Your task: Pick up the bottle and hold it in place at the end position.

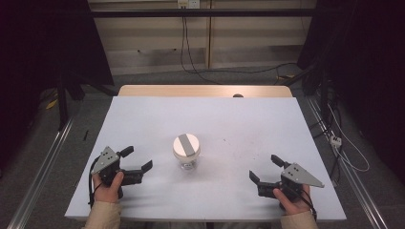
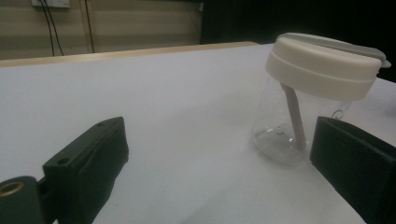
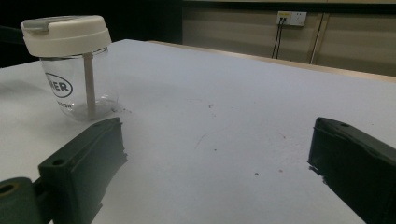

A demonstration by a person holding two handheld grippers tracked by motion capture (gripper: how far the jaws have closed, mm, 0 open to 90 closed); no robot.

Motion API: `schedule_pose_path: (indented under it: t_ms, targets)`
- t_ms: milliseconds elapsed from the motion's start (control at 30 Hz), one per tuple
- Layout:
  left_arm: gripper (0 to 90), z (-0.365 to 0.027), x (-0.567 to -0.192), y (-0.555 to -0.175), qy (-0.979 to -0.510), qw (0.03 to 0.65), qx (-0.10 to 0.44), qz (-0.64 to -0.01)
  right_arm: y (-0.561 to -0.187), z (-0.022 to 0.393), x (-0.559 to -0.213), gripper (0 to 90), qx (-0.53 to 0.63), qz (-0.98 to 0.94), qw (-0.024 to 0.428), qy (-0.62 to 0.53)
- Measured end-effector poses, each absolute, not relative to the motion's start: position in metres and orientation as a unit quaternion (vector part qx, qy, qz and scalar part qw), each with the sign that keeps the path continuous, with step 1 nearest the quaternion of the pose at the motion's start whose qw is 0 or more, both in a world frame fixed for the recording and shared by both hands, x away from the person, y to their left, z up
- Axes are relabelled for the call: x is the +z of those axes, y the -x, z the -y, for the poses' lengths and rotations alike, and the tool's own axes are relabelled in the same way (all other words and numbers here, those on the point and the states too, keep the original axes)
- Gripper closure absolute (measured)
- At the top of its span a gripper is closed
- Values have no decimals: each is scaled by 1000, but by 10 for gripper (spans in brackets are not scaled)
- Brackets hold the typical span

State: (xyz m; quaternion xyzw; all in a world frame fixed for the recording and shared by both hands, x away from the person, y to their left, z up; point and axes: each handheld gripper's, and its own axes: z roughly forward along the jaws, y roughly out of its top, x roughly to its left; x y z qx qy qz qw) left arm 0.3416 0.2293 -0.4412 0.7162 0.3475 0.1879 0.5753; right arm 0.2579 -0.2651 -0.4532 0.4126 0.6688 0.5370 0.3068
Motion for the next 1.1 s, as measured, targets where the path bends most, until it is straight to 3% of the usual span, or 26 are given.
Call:
schedule_pose_path:
  t_ms: [1100]
  targets:
    - [37, -197, -433, -352, -726, 588, 152, -322, -259, 262, -454, 33, 536, -675, 302, -406]
